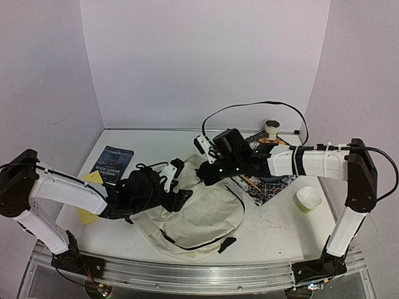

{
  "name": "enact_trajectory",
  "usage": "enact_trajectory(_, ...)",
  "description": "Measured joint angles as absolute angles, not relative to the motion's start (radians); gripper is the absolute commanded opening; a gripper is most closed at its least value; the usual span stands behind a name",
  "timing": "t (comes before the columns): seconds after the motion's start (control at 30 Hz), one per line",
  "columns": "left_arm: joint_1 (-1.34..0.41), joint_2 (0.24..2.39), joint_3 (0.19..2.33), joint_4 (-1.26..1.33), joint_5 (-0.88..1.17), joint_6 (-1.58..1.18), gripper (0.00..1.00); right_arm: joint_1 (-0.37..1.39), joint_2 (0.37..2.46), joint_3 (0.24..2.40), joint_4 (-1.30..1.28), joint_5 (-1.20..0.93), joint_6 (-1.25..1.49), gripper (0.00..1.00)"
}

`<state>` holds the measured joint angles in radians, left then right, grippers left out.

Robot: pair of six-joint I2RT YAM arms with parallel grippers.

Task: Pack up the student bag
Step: Hold the student bag at the center of the board, then unzip the lower front pocket of the student bag.

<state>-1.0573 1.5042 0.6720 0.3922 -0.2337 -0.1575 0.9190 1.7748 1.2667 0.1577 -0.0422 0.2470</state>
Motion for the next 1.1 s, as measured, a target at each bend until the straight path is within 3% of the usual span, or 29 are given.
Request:
enact_trajectory(0.23,-1.022,1.636,0.744,0.39,-0.18,-0.086,0.65,0.922,1.774,1.267,0.158,-0.044,0.247,0.0)
enact_trajectory(0.33,-1.012,1.664,0.769,0.39,-0.159,-0.071,0.5,0.922,1.774,1.267,0.158,-0.043,0.245,0.0)
enact_trajectory(0.4,-1.007,1.679,0.782,0.391,-0.143,-0.068,0.32,0.922,1.775,1.267,0.158,-0.042,0.244,0.0)
enact_trajectory(0.5,-1.005,1.693,0.79,0.392,-0.112,-0.056,0.13,0.923,1.775,1.267,0.158,-0.034,0.24,0.0)
enact_trajectory(0.6,-1.006,1.694,0.789,0.391,-0.097,-0.048,0.0,0.924,1.774,1.267,0.158,-0.01,0.233,0.0)
enact_trajectory(1.1,-1.006,1.499,0.601,0.433,-0.096,-0.134,0.0,0.861,1.774,1.253,0.162,0.025,0.217,0.0)
